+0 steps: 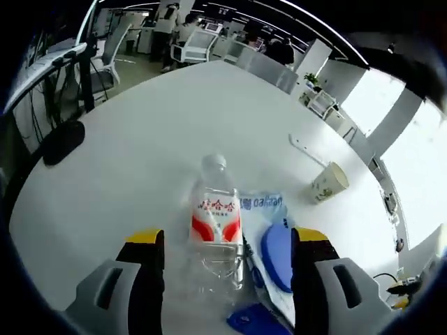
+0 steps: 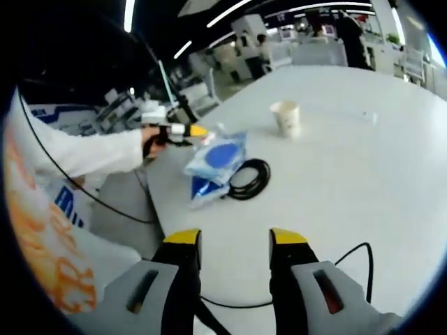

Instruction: Arrange the tabletop items into an orderly group along one side of the table until the central work area is clear of visible clutter.

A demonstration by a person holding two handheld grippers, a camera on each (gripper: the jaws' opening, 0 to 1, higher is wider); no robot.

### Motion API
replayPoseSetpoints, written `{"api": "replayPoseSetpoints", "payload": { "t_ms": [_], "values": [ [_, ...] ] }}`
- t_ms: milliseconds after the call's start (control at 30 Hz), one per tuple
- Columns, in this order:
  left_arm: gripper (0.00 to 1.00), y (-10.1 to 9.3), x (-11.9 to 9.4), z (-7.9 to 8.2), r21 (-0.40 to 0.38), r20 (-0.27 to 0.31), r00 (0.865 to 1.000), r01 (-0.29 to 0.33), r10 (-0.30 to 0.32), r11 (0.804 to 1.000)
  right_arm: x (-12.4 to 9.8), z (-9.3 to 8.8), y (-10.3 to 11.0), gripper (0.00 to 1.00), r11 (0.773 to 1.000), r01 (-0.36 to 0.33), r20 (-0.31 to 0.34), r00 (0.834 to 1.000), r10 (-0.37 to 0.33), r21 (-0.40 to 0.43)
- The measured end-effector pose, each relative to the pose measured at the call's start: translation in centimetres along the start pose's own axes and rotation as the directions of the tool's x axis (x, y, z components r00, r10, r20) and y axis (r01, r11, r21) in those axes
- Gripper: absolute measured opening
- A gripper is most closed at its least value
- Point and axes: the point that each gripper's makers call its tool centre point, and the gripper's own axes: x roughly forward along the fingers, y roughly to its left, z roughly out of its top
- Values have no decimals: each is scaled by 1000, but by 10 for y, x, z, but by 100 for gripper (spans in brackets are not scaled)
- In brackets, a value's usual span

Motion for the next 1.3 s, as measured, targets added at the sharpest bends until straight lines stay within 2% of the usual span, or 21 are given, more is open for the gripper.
{"api": "replayPoseSetpoints", "payload": {
  "t_ms": [33, 100, 167, 300, 400, 500, 567, 600, 767, 833, 867, 900, 1000, 1067, 1133, 1167, 1200, 1233, 1267, 1300],
  "values": [
    [74, 3, 3, -3, -46, -19, 1000, -9, 8, 999, -2, -2, -1, 36, 1000, 2, -2, 1000, -2, 5],
    [73, 6, 8, 1, -37, 4, 1000, -12, 12, 999, -5, -5, -2, 36, 1000, 6, -4, 1000, -6, 12],
    [73, 6, 9, 1, -32, 4, 1000, -20, 20, 999, -8, -7, -3, 36, 1000, 12, -1, 1000, -12, 18],
    [71, 8, 16, -7, 0, -35, 999, -41, 40, 999, -10, -8, -6, 36, 999, 20, 1, 1000, -20, 29],
    [69, 11, 21, -9, -6, -41, 997, -60, 60, 998, -11, -7, -7, 36, 999, 21, -3, 1000, -21, 25],
    [69, 10, 27, -7, -49, -26, 998, -63, 61, 997, -12, -3, -7, 36, 999, 23, 7, 1000, -23, 23],
    [64, 10, 28, -2, -22, -9, 997, -78, 78, 997, -11, -3, -6, 36, 999, 20, 9, 1000, -20, 27],
    [62, 13, 27, -3, -10, -19, 994, -104, 104, 995, -11, -3, -6, 36, 1000, 17, 6, 1000, -18, 26],
    [46, 22, 26, -1, 5, 1, 987, -163, 163, 987, -9, -5, -4, 35, 1000, 10, -7, 1000, -10, 19],
    [45, 19, 30, 1, 3, 29, 988, -152, 152, 988, -8, -4, -4, 35, 1000, 8, -10, 1000, -8, 19],
    [45, 19, 31, 4, 29, 46, 988, -148, 146, 989, -8, -4, -4, 35, 1000, 8, -11, 1000, -8, 19],
    [45, 17, 31, 2, 33, 41, 989, -145, 144, 989, -7, -3, -3, 35, 1000, 7, -12, 1000, -7, 18],
    [45, 16, 32, 3, 46, 50, 986, -163, 161, 986, -6, 0, -2, 35, 1000, 3, -12, 1000, -3, 13],
    [45, 17, 36, 8, 46, 77, 980, -185, 182, 982, -5, 1, -1, 35, 1000, 2, -13, 1000, -2, 9],
    [47, 17, 42, 13, 95, 116, 974, -205, 193, 974, -4, 2, 0, 34, 1000, -2, -16, 1000, 2, 5],
    [47, 15, 45, 14, 149, 130, 974, -205, 186, 967, -4, 3, 1, 34, 1000, -3, -17, 1000, 3, 2],
    [48, 19, 46, 12, 274, 120, 967, -249, 224, 929, -4, 3, 2, 34, 1000, -4, -17, 1000, 4, 0],
    [50, 19, 47, 12, 340, 126, 963, -267, 237, 902, -4, 3, 3, 34, 1000, -5, -18, 1000, 5, -1],
    [51, 17, 47, 4, 346, 102, 960, -279, 260, 896, -4, 3, 3, 34, 1000, -5, -18, 1000, 5, -1],
    [52, 14, 49, 6, 326, 124, 959, -283, 256, 902, -4, 3, 4, 34, 1000, -5, -19, 1000, 5, -2]
  ]
}}
